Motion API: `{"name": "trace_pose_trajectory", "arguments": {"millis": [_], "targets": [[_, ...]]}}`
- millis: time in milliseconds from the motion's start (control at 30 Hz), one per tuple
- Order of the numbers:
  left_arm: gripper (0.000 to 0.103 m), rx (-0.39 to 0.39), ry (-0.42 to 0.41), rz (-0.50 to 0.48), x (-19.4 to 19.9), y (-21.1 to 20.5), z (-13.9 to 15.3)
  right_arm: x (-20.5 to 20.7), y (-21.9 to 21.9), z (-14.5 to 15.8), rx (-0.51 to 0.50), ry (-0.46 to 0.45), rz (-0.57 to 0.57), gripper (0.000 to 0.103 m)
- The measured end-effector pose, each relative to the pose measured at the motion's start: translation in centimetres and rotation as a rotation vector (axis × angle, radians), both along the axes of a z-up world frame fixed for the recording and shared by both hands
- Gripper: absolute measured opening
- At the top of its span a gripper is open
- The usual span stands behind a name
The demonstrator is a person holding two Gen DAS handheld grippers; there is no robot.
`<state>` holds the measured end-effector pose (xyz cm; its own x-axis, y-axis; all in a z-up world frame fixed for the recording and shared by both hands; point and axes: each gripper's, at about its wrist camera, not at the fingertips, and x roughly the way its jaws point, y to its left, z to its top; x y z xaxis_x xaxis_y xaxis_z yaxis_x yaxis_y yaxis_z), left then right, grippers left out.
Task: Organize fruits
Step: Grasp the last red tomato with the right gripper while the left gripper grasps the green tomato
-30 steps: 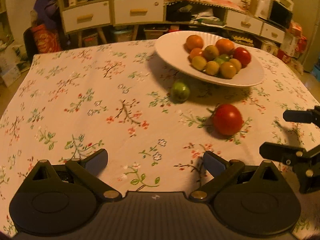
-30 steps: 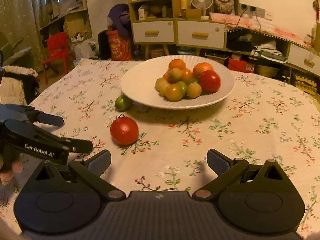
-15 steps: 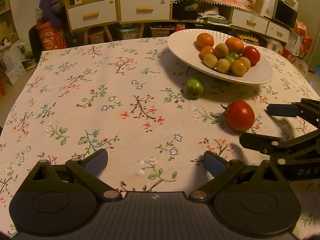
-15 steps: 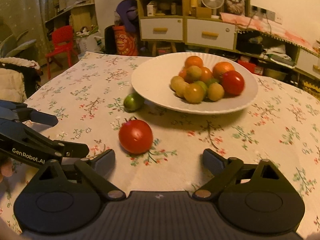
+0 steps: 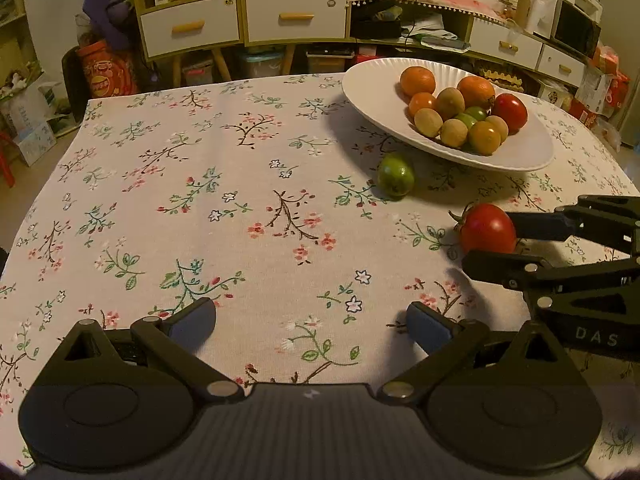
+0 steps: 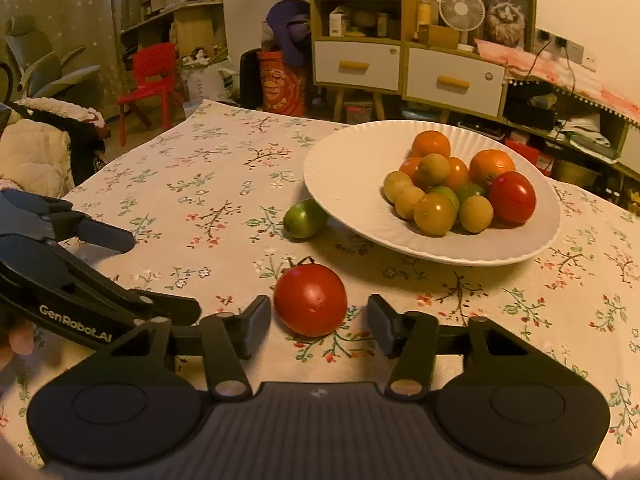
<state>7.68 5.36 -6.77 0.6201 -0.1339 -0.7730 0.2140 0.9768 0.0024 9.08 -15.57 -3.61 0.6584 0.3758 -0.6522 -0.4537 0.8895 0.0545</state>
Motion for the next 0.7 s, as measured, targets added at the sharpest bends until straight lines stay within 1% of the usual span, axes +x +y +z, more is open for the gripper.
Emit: {"name": "trace_pose_trajectory", "arguments": {"millis": [67, 200, 500, 633, 700], "targets": [[0.103, 0.000, -0.001, -0.002, 0.1, 0.0, 0.0, 0.0, 0.0, 0.0, -0.002, 0.002, 0.007, 0.037], [0.103, -0.001, -0.007, -0.004, 0.4, -0.5, -0.1, -0.1, -0.1, 0.1, -0.001, 0.005, 0.004, 0.036], [0.103, -0.012, -0.058, -0.038, 0.6, -1.9, -0.5, -0.2, -1.2, 0.5, 0.000, 0.008, -0.024, 0.036], [0.103, -0.031, -0.080, -0.028, 0.9, -2.4, -0.6, -0.2, -1.4, 0.6, -0.003, 0.009, -0.028, 0.036], [0.103, -0.028, -0.092, -0.040, 1.0, -2.7, -0.7, -0.2, -1.5, 0.7, -0.001, 0.009, -0.030, 0.036]]}}
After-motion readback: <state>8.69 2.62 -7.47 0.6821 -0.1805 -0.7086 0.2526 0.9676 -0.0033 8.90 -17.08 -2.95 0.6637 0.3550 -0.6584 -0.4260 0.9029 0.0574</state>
